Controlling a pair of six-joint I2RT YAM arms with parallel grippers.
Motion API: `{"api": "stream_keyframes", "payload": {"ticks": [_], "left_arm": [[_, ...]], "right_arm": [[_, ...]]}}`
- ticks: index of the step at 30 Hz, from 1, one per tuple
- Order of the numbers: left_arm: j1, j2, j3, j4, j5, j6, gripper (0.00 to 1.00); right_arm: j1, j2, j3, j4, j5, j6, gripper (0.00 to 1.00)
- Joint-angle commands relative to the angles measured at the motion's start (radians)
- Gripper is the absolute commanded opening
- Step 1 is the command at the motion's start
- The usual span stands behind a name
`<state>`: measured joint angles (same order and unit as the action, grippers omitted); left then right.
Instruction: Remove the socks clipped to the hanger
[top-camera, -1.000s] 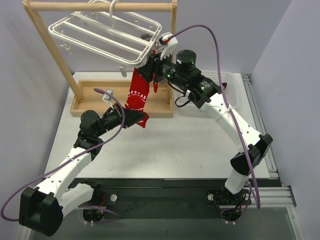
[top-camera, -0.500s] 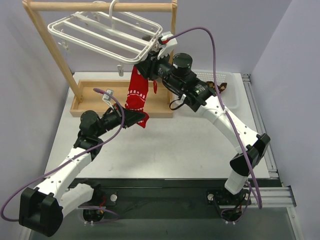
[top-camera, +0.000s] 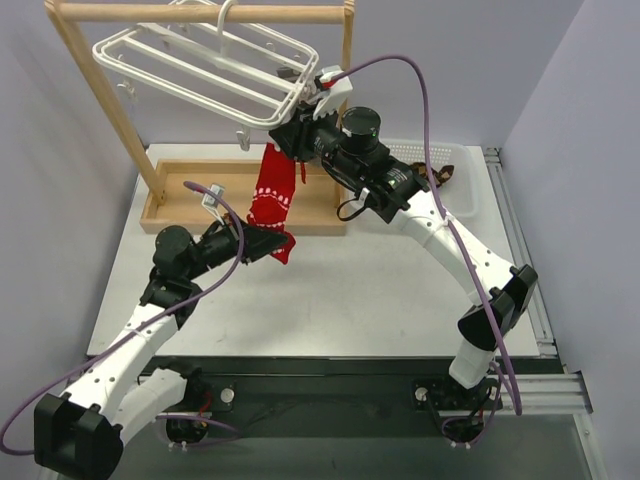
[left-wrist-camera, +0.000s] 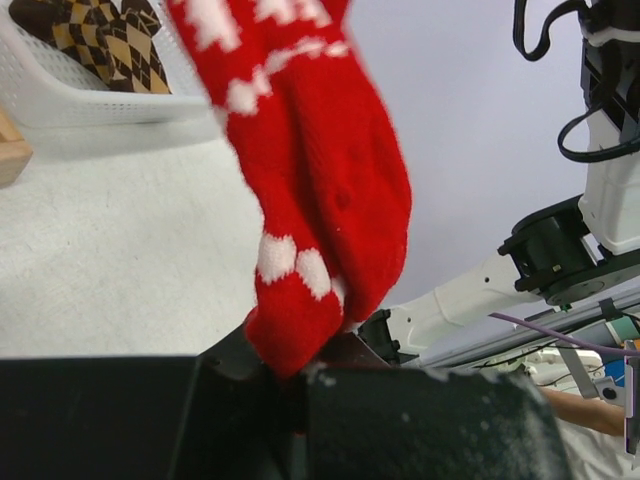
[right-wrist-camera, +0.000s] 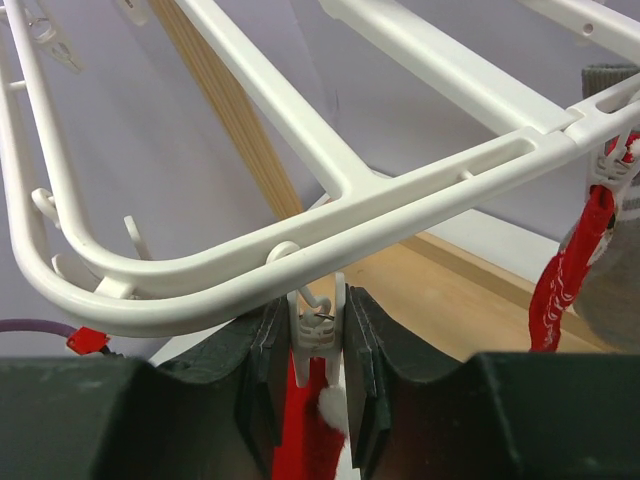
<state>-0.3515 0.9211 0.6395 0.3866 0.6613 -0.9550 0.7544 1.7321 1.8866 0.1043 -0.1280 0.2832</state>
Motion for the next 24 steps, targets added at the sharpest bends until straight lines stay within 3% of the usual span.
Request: {"api": "stream_keyframes", "payload": {"ticks": [1,8,9,10,16,20,24], "left_arm": [[0.002,-0.068,-0.021,-0.074,0.024,0.009,0.00],[0.000,-0.104,-0.057,-0.018,0.054,-0.056,0.00],[0.000,-0.094,-0.041,-0.017,0.052,-0.053,0.00],[0.000,-0.075,-0.035,-0.011,0.057,-0.054,0.00],[-0.007,0.010,0.031,0.136,0.067,-0.131,0.00],[-0.012,0.048,0.075,0.153,0.057,-0.129,0.00],[-0.012,0.071,0.100,0.156,0.043,-0.128,0.00]], "right_arm": [[-0.001,0.014,0.040,0.038,0.033,0.007,0.00],[-0.001,0.032,0.054,0.035,-0.005,0.019,0.00],[-0.004,0.029,0.051,0.032,-0.002,0.019,0.03],[-0.004,0.027,0.040,0.025,-0.001,0.024,0.15],[-0.012,-0.012,-0.006,-0.043,-0.030,0.042,0.39],[-0.024,-0.049,-0.043,-0.130,-0.055,0.060,0.46],[-0.047,-0.146,-0.196,-0.181,-0.091,0.071,0.52]]}}
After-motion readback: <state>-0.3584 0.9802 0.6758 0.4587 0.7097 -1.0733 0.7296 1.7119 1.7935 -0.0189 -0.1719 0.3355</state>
